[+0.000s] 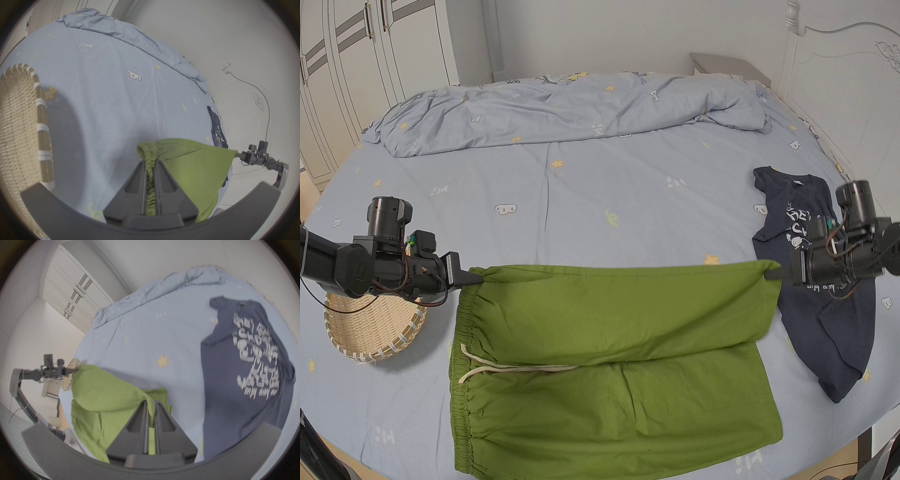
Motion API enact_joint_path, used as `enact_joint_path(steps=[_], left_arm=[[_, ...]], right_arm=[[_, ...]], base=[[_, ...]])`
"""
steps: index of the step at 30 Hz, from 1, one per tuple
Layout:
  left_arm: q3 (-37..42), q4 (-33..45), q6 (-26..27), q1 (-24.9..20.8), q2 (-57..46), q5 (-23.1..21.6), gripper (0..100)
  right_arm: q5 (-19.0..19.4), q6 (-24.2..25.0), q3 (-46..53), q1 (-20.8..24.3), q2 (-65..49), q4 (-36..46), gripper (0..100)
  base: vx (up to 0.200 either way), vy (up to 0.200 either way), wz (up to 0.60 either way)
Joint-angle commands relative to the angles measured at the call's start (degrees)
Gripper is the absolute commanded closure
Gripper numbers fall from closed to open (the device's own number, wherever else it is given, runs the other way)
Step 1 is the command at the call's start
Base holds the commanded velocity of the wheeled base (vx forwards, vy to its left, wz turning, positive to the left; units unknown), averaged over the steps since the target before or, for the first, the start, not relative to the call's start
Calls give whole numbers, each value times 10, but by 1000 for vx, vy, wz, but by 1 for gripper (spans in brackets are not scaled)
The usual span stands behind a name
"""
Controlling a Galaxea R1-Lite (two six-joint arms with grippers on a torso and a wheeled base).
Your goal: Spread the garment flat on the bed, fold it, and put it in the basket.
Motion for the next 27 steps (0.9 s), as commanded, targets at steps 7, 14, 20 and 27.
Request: enact_joint_path(steps=[7, 14, 20, 27], left_arm=[[10, -15, 5, 39, -59, 1, 100], [10, -53, 6, 44, -38, 10, 100], [4, -57, 6, 43, -18, 32, 100], [2, -67, 7, 42, -7, 66, 100]], right_arm=[[-188, 0, -383, 78, 202, 101, 100], [-187, -1, -436, 79, 242, 102, 100], [-188, -2, -439, 78, 245, 97, 100], [-188, -2, -485, 93, 258, 95, 100]], base=[[0, 0, 0], [0, 0, 0], [0, 0, 0], [0, 0, 0]])
